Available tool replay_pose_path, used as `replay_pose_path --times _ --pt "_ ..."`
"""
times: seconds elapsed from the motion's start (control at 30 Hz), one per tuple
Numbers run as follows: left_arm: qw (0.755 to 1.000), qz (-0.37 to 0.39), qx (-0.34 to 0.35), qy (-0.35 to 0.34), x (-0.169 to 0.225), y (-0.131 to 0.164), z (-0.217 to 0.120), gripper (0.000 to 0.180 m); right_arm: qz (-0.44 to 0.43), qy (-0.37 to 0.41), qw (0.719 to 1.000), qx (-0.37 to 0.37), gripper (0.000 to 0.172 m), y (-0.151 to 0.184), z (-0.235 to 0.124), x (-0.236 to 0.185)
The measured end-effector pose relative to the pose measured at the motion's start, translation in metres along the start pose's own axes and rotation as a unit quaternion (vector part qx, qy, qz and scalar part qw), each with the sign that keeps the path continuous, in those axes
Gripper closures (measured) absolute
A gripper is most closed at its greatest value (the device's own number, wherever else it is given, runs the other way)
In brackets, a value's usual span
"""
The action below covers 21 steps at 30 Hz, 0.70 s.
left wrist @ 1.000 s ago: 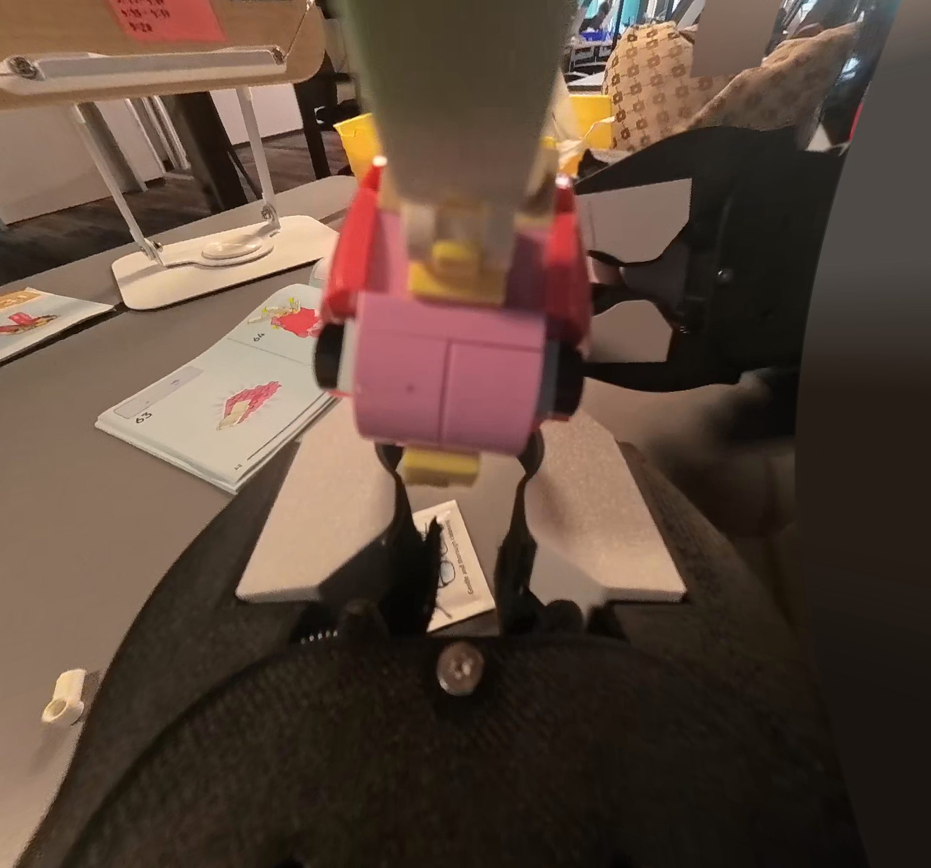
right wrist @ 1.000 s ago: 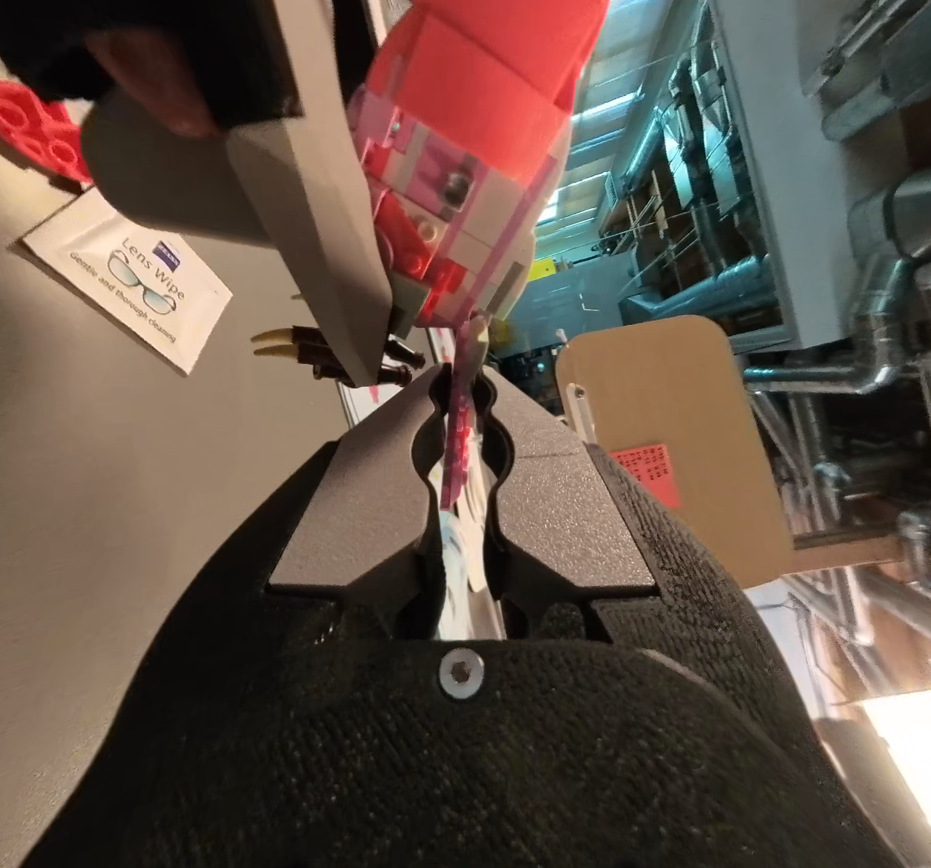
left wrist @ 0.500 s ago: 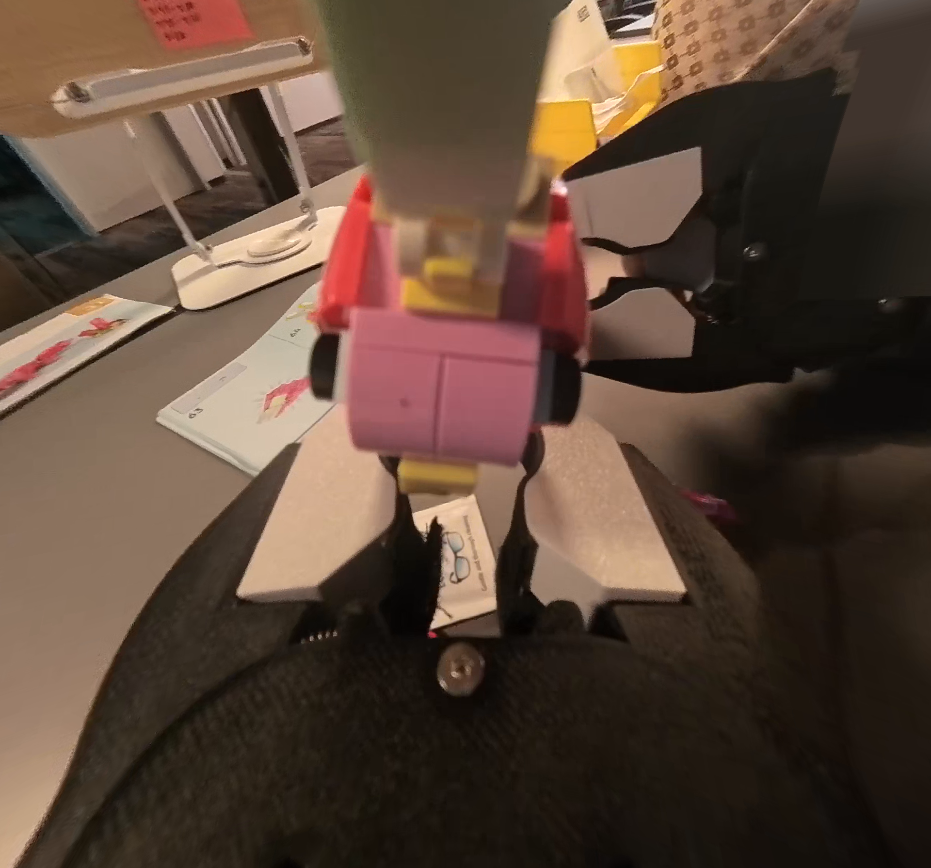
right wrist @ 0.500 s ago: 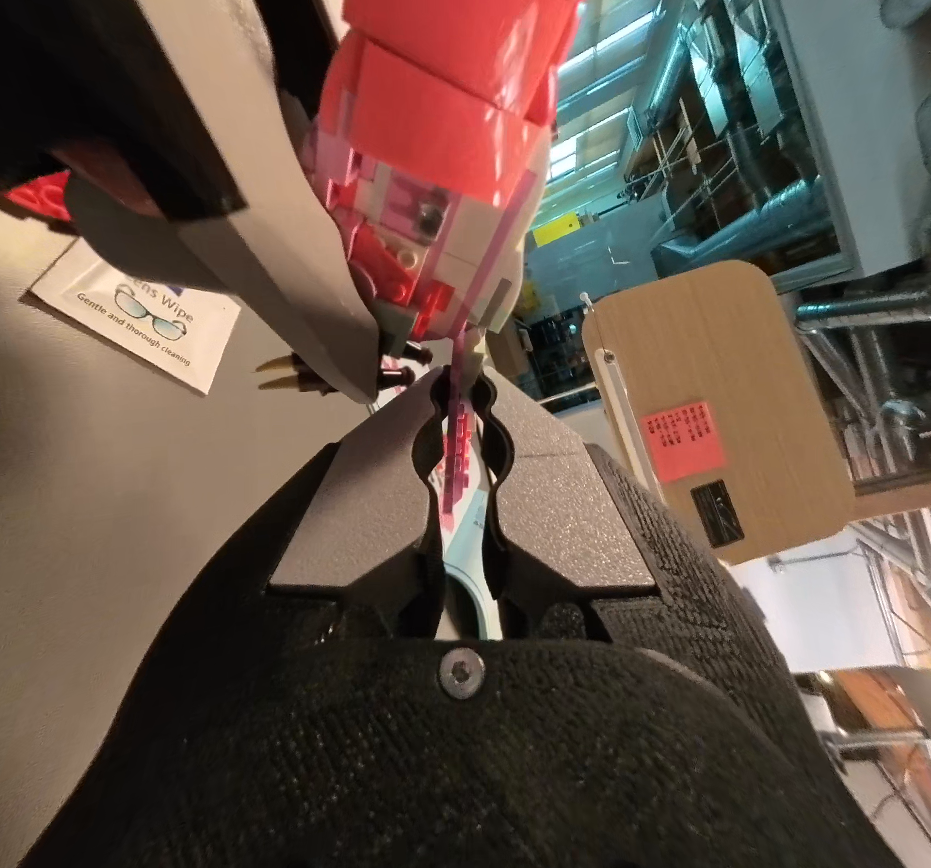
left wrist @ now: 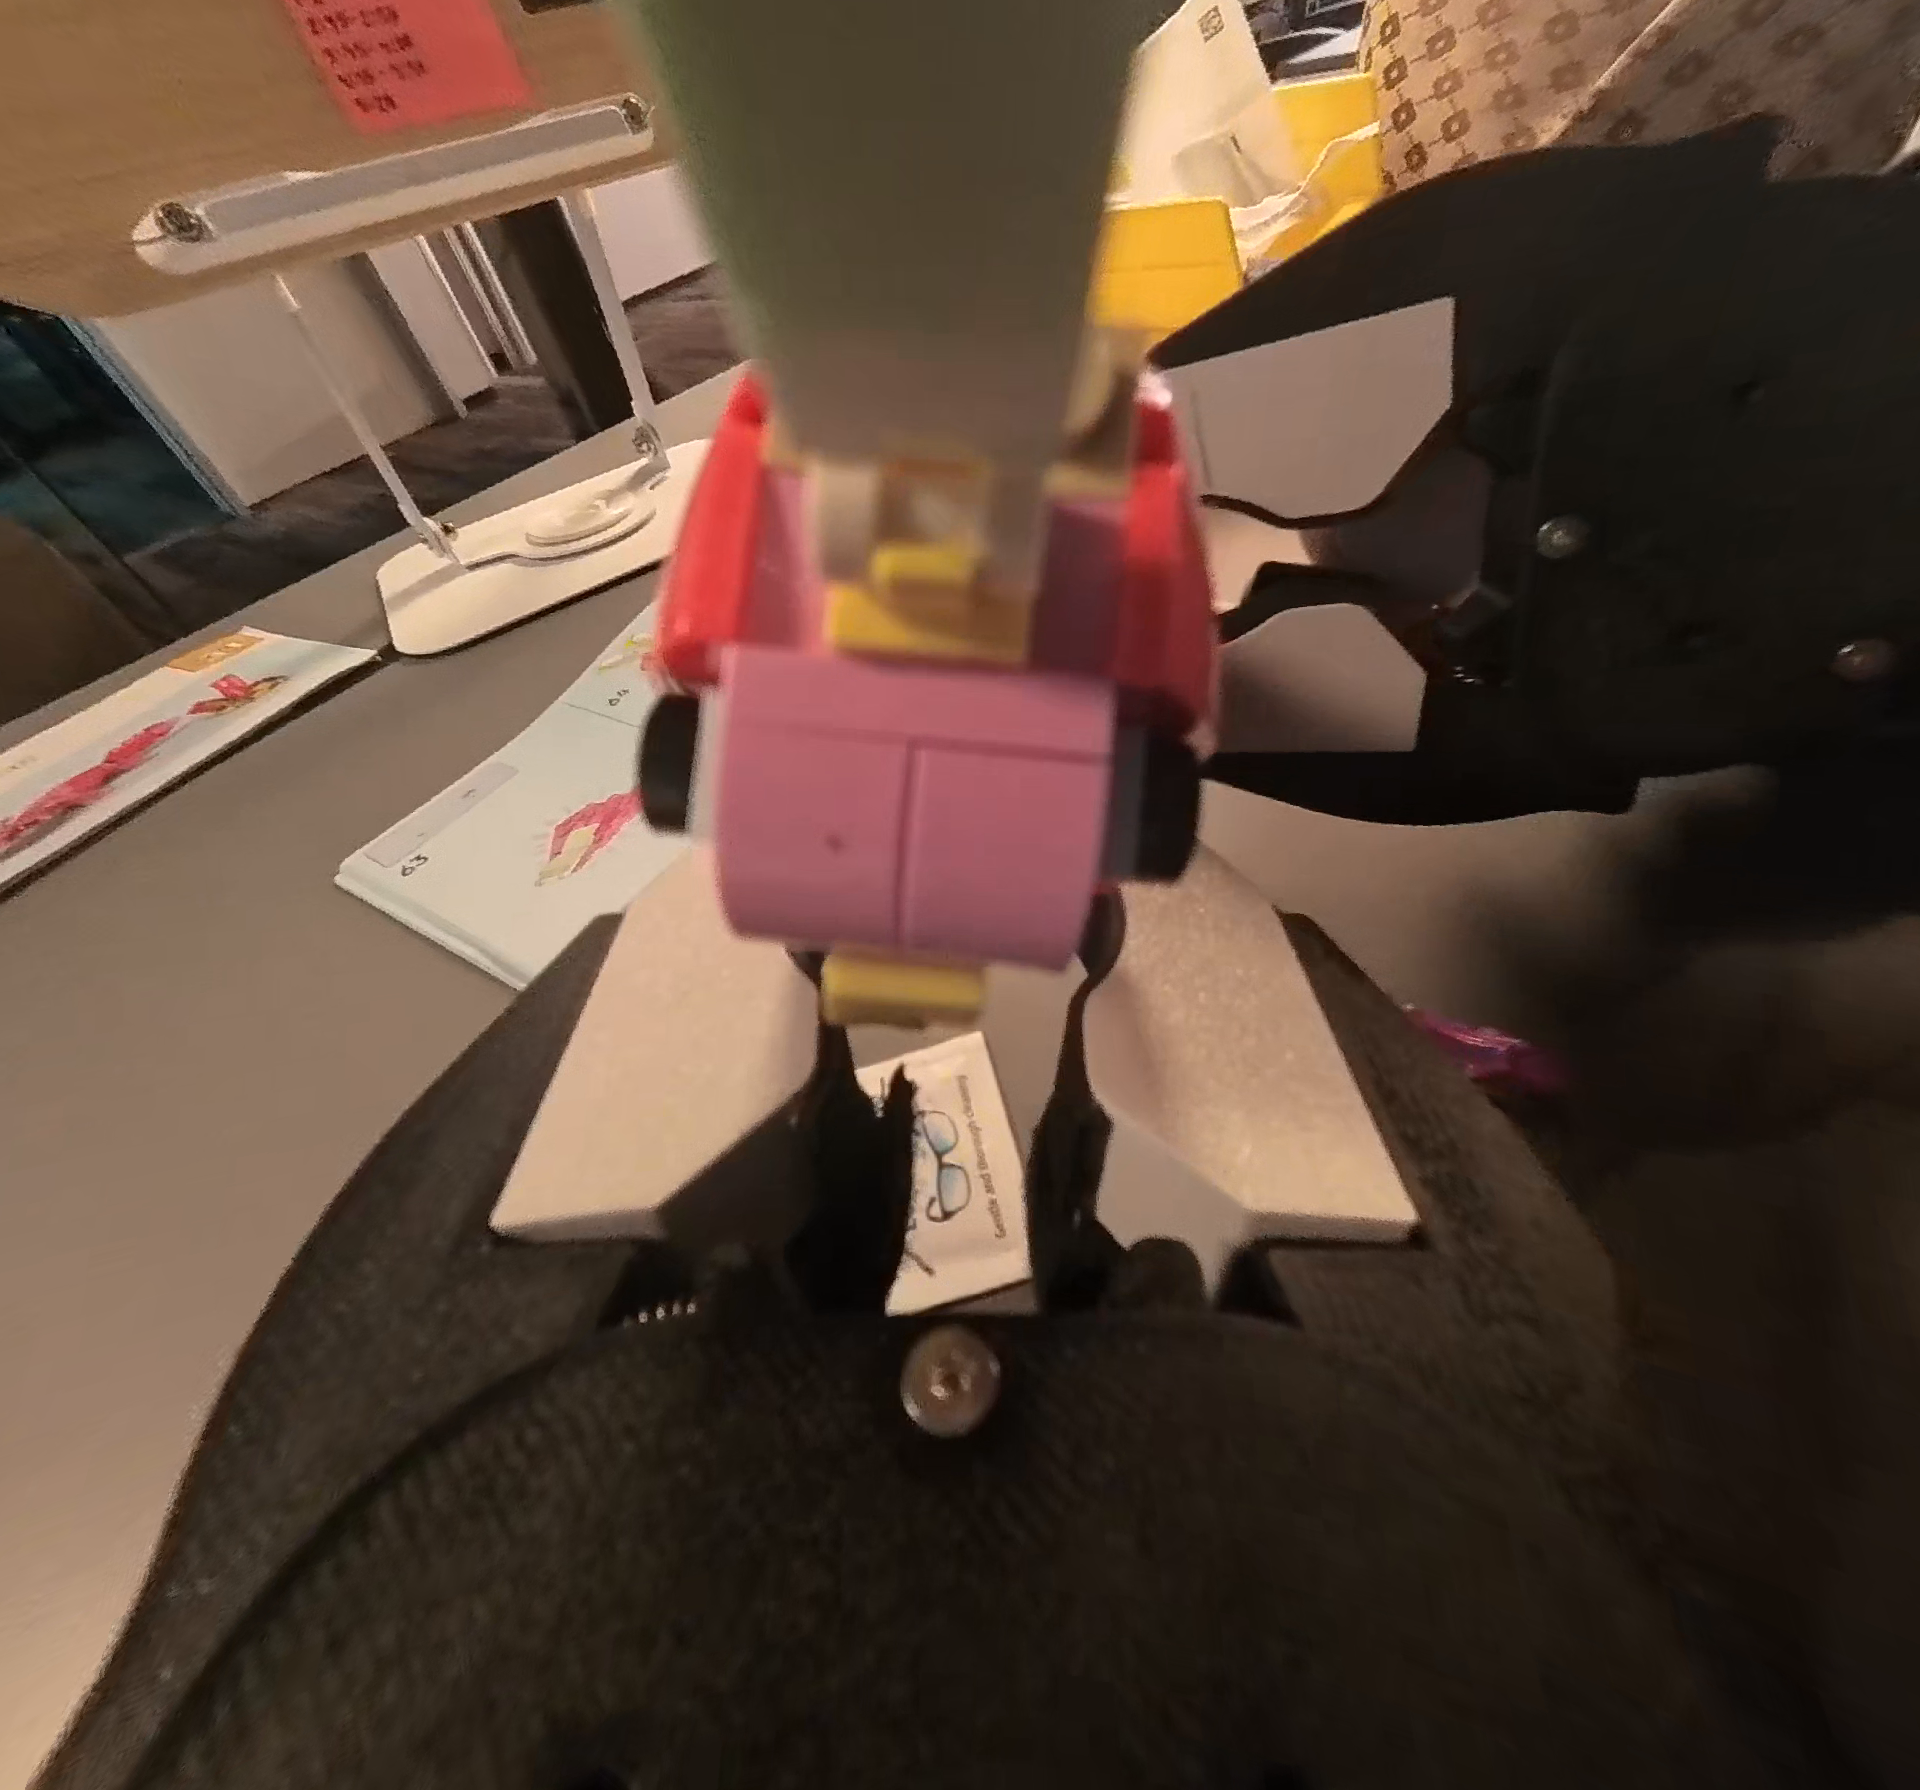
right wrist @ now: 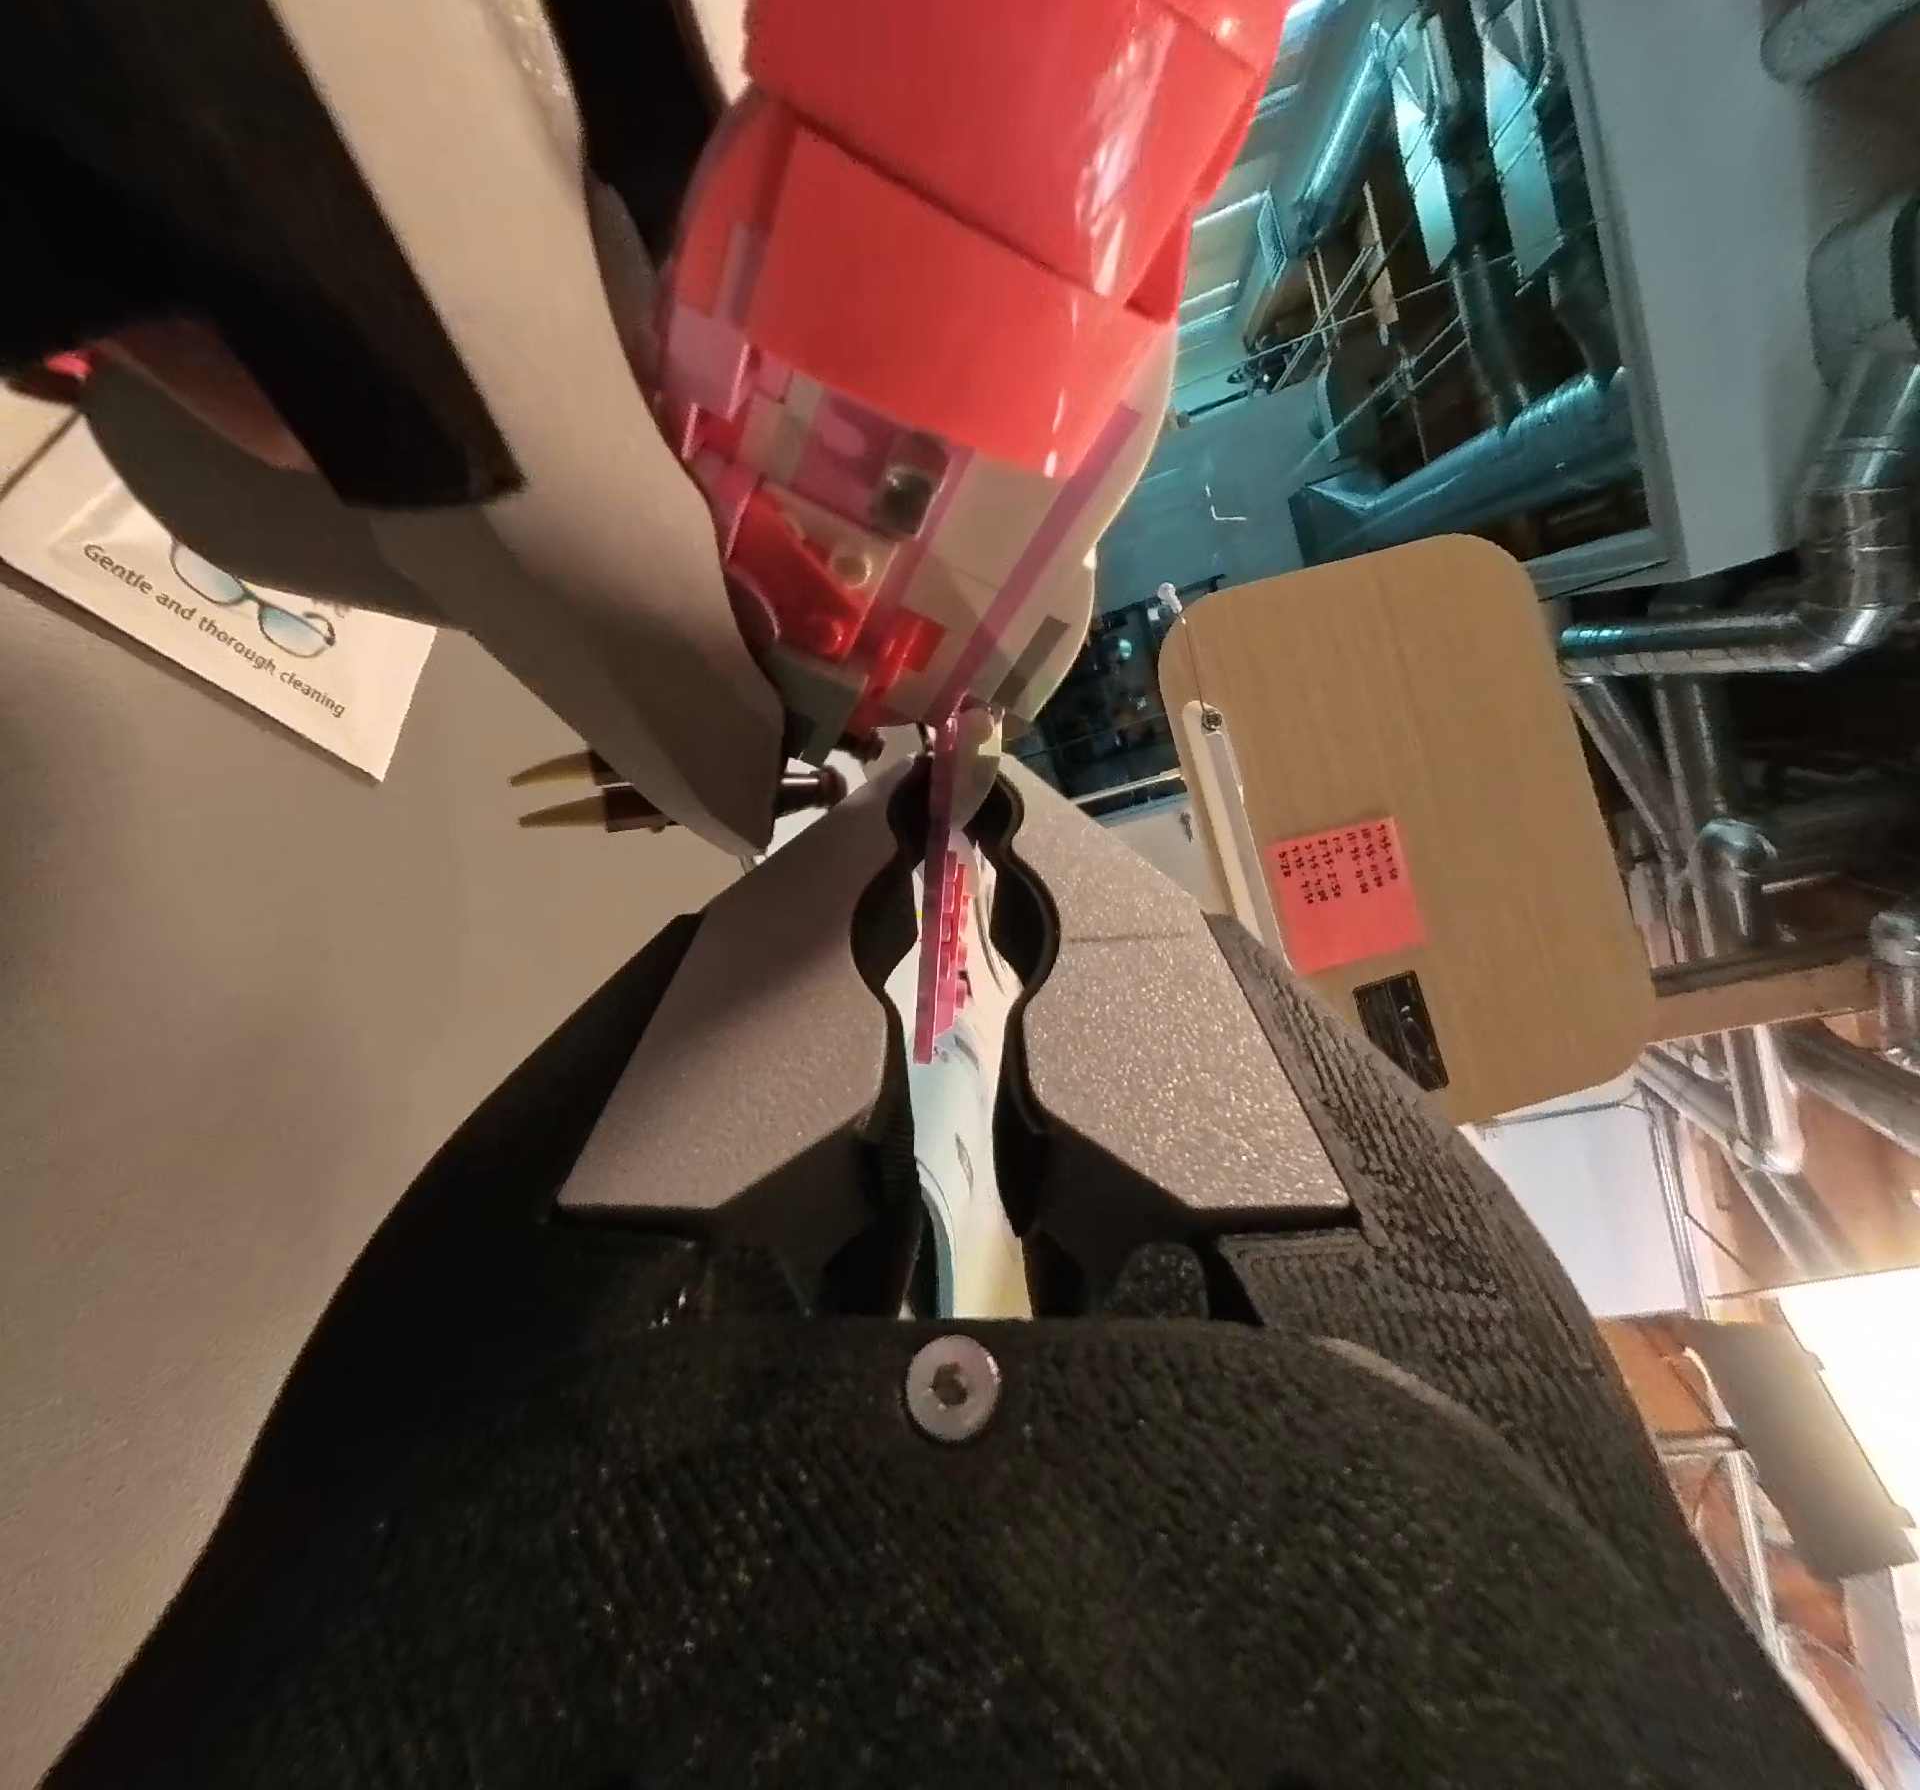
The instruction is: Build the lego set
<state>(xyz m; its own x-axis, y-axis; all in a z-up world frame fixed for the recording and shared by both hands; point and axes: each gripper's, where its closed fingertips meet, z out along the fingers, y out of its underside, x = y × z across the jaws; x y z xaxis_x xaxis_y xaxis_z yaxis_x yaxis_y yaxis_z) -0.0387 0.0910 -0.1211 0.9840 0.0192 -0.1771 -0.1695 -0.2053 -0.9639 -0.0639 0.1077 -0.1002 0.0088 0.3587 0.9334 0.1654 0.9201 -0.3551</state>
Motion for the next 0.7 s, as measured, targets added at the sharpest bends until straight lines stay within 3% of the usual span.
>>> replay_pose_path --times 0.7 --pt "0.999 -0.022 -0.032 -0.017 -0.0029 0.0071 0.0073 0.144 -0.025 0.014 0.999 -0.034 0.167 0.0085 0.0048 -0.0016"
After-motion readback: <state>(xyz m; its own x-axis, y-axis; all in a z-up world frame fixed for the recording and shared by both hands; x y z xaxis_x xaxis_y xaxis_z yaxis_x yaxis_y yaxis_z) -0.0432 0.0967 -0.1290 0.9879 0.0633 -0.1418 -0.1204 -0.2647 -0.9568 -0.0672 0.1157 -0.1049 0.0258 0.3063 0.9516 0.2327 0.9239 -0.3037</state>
